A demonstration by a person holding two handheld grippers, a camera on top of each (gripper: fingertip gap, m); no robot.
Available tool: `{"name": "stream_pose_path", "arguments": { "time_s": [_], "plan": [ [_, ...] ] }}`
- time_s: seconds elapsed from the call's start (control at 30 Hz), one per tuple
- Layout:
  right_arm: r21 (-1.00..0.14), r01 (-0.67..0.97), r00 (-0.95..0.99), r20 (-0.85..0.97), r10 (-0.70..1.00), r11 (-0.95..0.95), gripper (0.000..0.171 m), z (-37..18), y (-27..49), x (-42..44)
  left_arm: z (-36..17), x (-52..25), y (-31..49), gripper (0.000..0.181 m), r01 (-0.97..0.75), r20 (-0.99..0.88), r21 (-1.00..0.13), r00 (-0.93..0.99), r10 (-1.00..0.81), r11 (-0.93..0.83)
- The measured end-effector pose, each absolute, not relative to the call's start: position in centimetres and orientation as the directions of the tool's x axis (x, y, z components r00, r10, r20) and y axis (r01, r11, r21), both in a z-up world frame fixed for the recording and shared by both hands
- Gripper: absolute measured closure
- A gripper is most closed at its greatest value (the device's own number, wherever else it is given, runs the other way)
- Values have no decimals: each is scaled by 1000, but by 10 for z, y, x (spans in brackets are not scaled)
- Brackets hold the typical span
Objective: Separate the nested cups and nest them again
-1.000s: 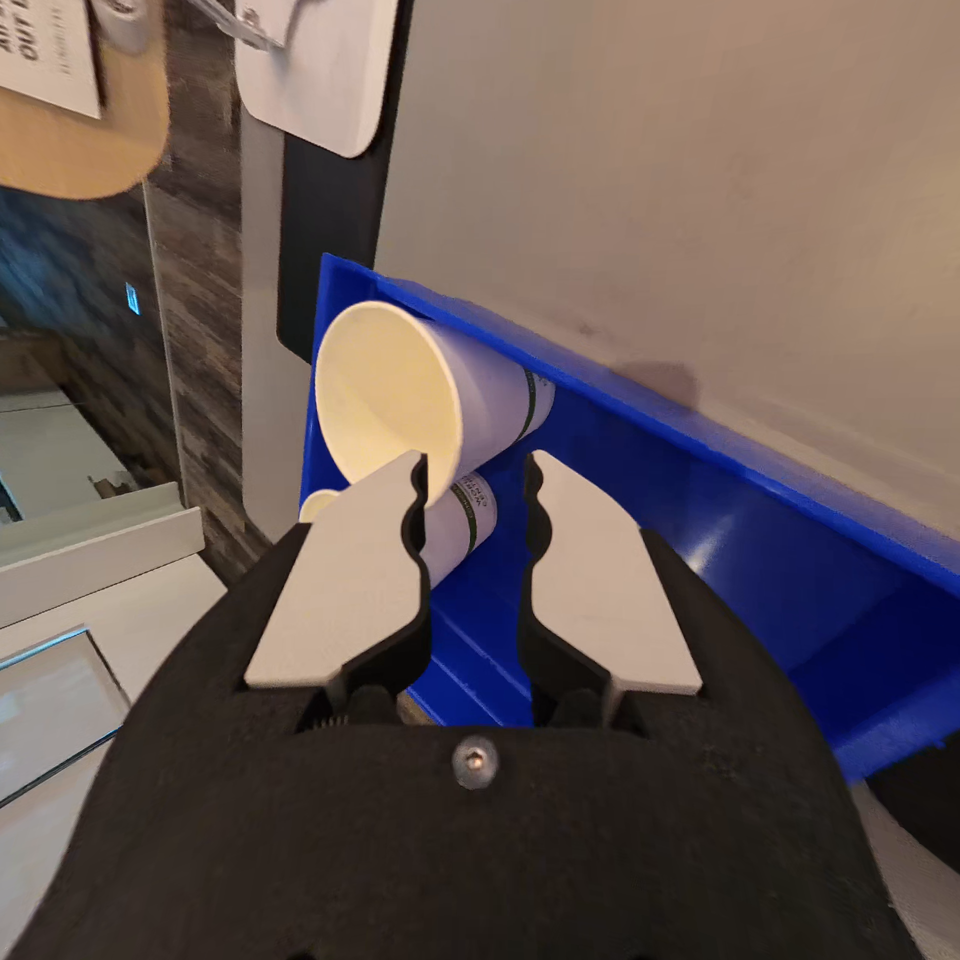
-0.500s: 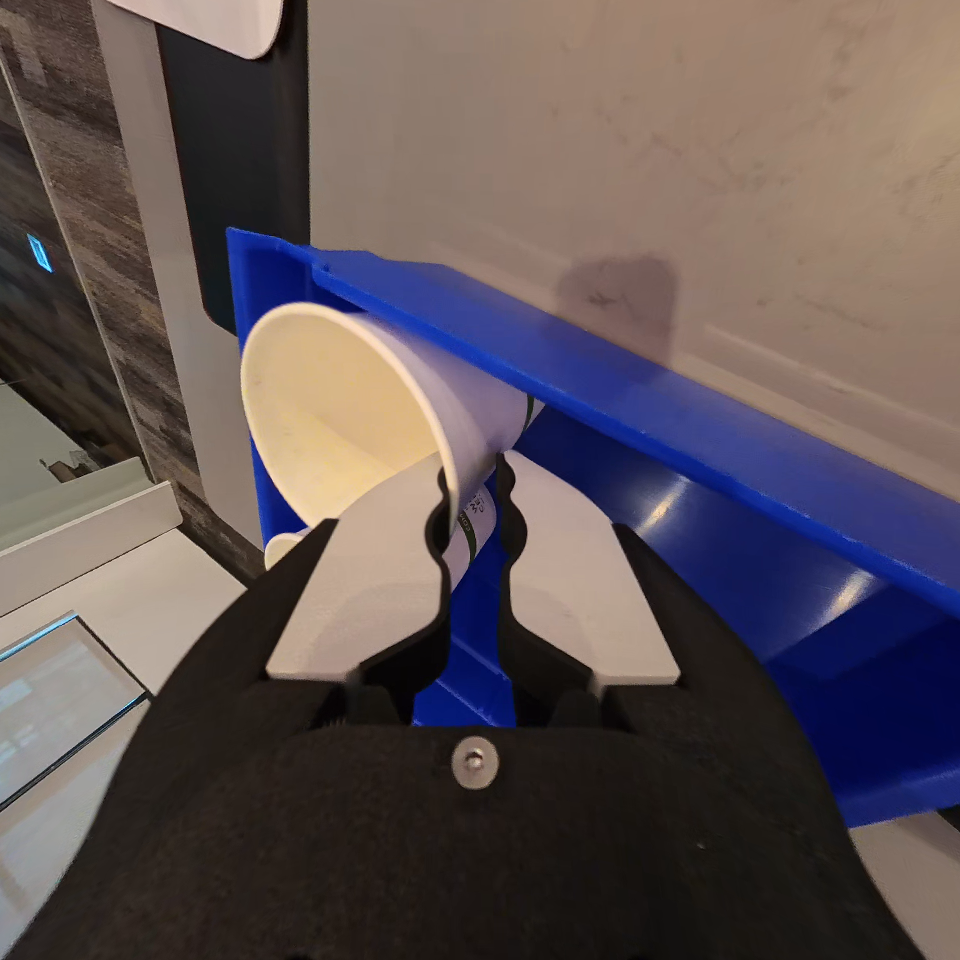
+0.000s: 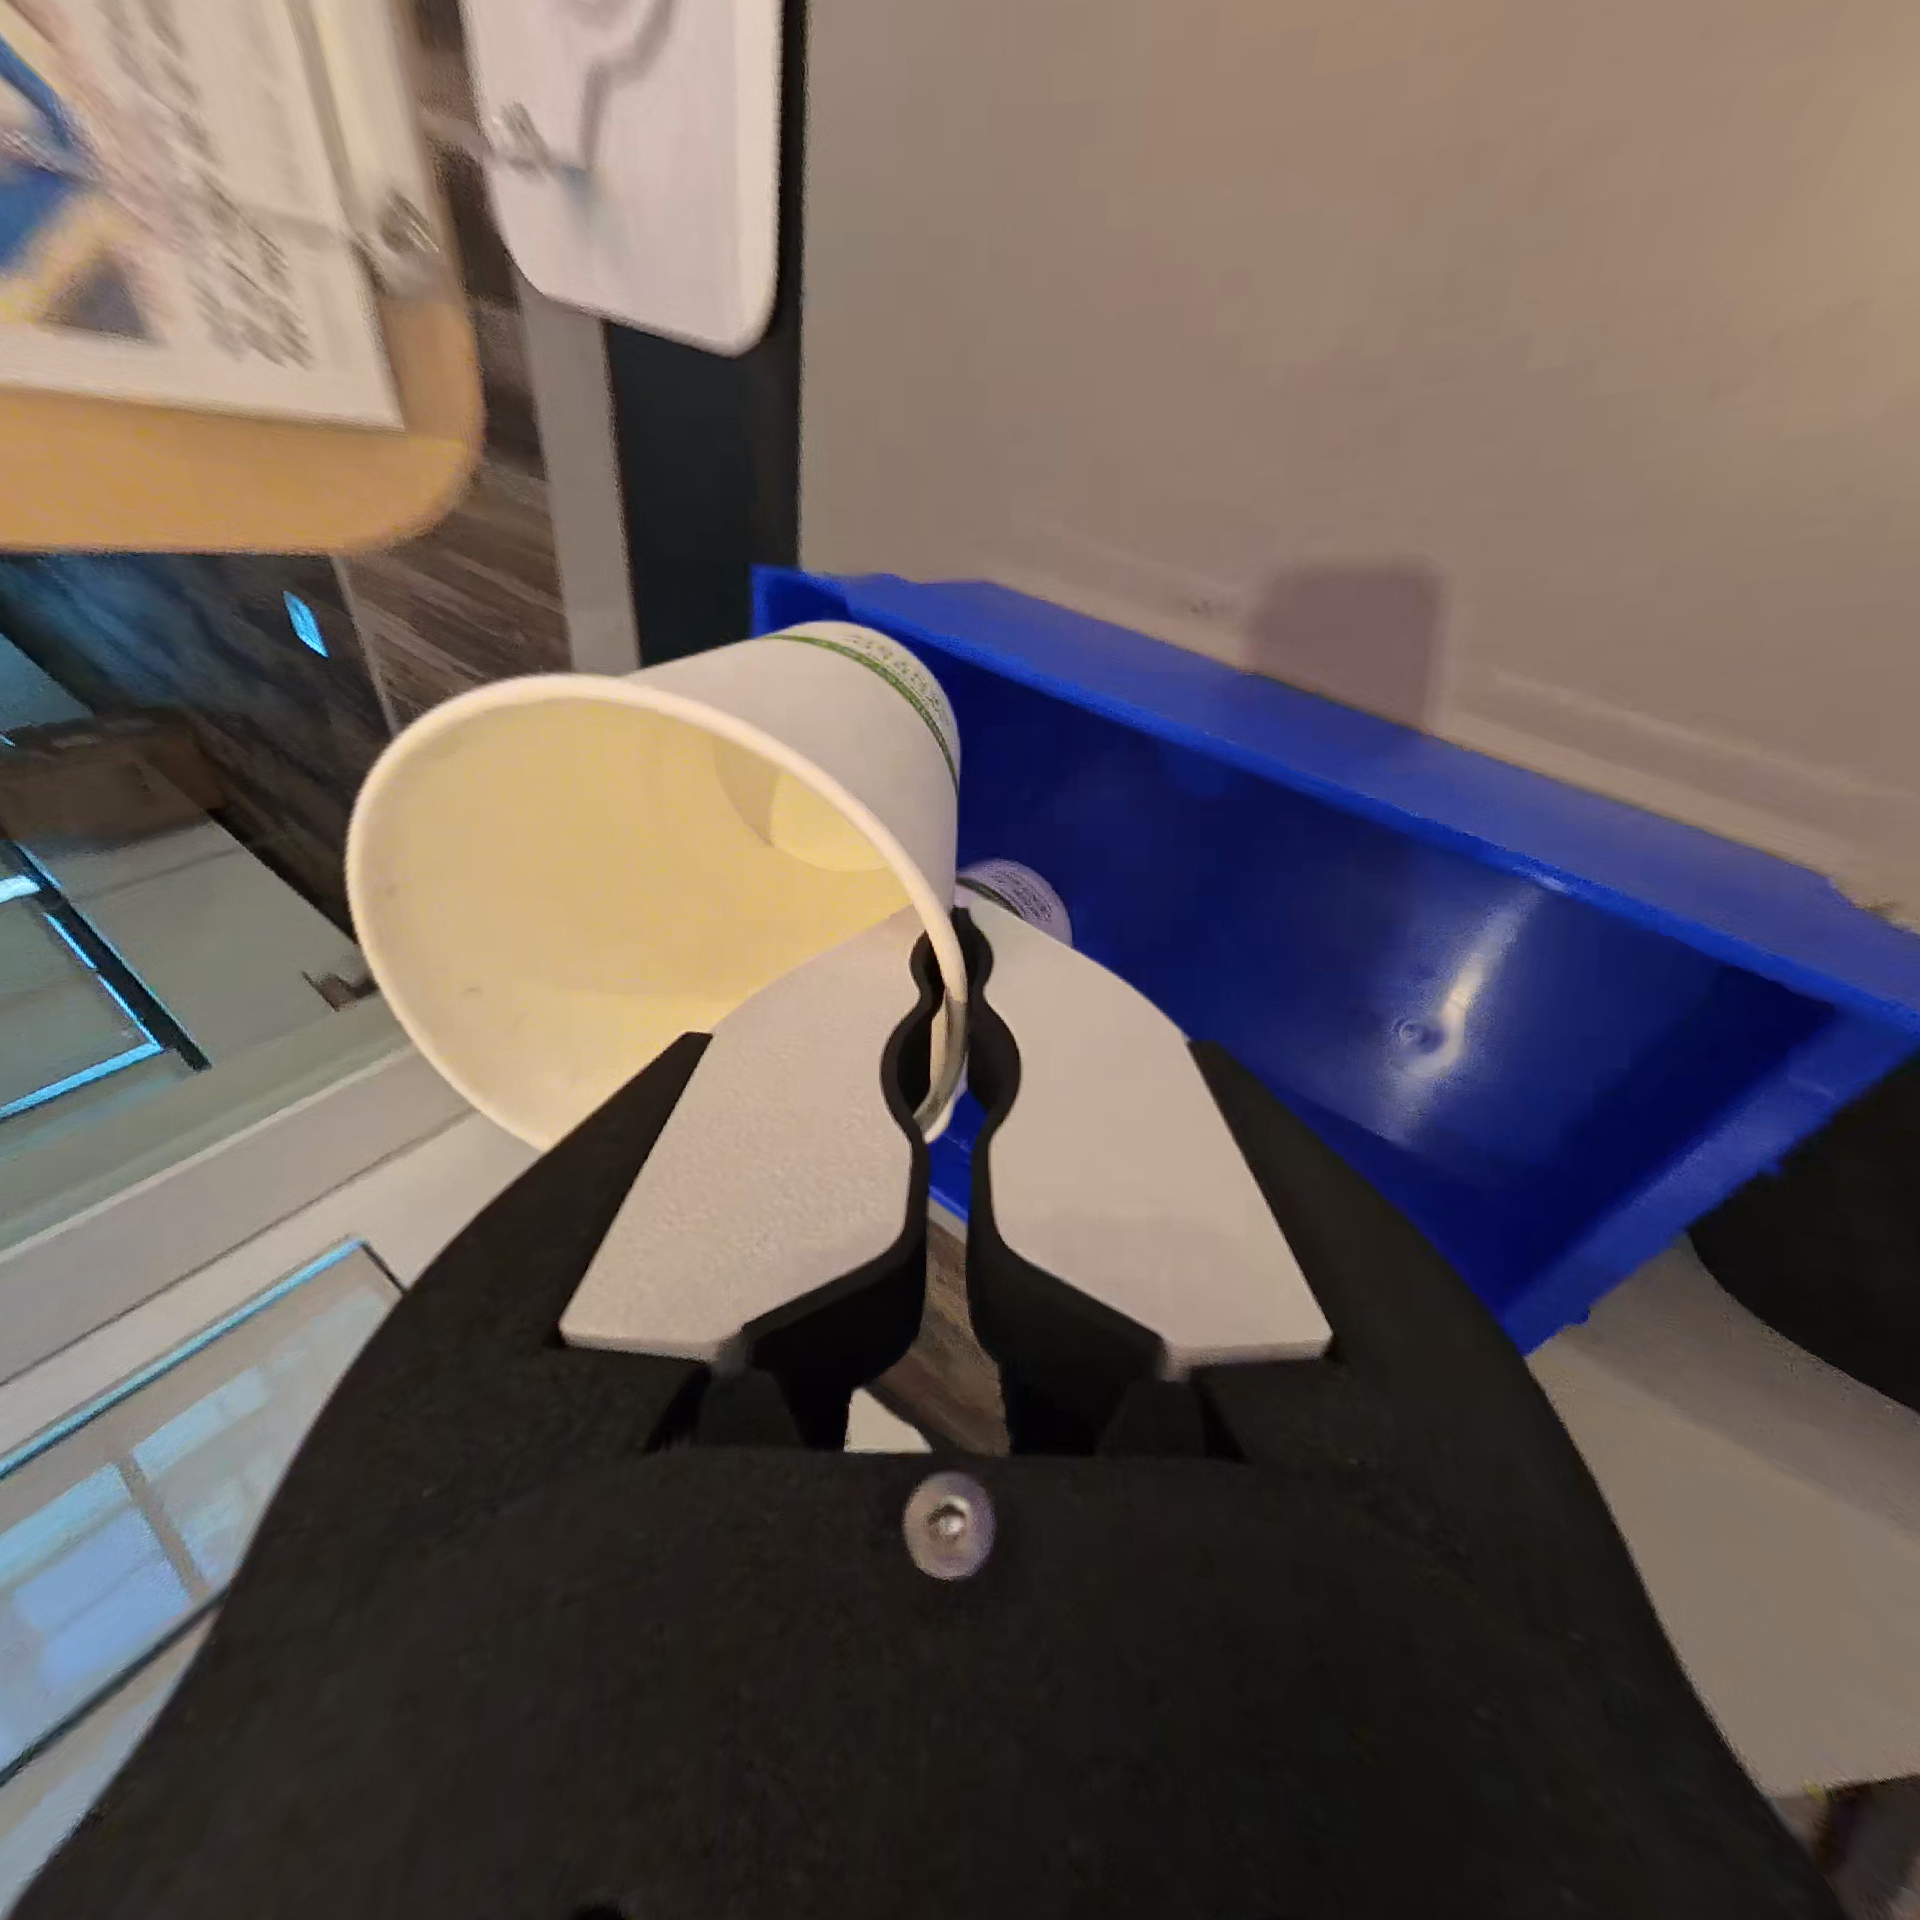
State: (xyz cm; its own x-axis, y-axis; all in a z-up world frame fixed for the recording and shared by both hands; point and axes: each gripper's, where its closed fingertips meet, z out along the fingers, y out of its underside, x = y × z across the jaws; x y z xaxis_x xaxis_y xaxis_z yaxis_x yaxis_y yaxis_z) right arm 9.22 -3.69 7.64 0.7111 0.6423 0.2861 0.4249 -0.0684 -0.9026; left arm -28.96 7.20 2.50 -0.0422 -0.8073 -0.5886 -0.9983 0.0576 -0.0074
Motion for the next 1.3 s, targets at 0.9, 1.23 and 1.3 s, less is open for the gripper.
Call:
{"name": "stream_pose_path", "arguments": {
  "time_s": [0.9, 1.23, 1.3],
  "plan": [
    [-935, 353, -14, 18, 1000, 22, 84, 44, -126, -98, 38, -104, -158, 181, -717, -364, -265, -545, -755, 645],
    [-932, 363, -99, -65, 993, -25, 82, 34, -137, -101, 32, -103, -167, 179, -698, -362, -234, -583, -727, 676],
    [-932, 361, -101, -55, 993, -15, 82, 34, -137, -101, 32, -103, -167, 179, -699, -364, -229, -585, -725, 678]
  ]
}}
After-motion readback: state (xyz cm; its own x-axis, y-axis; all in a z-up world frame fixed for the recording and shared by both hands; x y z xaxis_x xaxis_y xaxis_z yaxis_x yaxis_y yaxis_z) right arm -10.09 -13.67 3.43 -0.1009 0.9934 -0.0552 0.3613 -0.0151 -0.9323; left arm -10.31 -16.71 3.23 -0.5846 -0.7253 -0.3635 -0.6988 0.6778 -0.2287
